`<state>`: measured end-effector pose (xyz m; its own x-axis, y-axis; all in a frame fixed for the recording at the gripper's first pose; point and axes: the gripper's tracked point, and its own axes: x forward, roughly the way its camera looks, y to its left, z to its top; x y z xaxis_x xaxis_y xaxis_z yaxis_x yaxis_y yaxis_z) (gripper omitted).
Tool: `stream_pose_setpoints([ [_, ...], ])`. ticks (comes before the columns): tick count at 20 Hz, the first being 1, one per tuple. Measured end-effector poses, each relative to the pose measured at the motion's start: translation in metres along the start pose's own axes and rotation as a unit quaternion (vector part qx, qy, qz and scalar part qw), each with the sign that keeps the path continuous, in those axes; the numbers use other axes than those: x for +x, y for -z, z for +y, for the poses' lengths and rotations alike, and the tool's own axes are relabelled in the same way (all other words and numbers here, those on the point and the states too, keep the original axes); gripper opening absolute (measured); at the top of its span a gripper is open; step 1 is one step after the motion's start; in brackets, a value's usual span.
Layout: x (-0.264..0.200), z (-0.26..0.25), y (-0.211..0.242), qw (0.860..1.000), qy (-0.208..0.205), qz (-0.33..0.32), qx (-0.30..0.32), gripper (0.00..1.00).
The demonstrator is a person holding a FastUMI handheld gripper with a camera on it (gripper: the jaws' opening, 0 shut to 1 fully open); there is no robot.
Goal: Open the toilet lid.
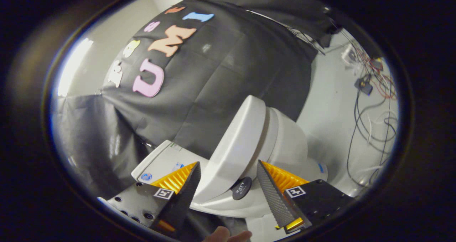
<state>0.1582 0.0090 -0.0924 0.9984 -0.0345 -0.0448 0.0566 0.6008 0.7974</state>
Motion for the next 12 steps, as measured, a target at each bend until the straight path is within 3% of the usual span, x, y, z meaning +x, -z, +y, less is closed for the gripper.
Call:
stream_pose_setpoints([
  [3, -0.005, -0.019, 0.031, 0.997, 0.04, 0.054, 0.027, 0.96],
  [6, -0.001, -0.023, 0.015, 0.996, 0.042, 0.008, 0.074, 0.75],
  [9, 0.006, -0.018, 0.023, 0.987, 0.043, 0.022, 0.153, 0.31],
  [11, 0.006, -0.018, 0.029, 0.985, 0.071, 0.027, 0.155, 0.02],
  [12, 0.007, -0.017, 0.029, 0.984, 0.09, 0.028, 0.149, 0.03],
])
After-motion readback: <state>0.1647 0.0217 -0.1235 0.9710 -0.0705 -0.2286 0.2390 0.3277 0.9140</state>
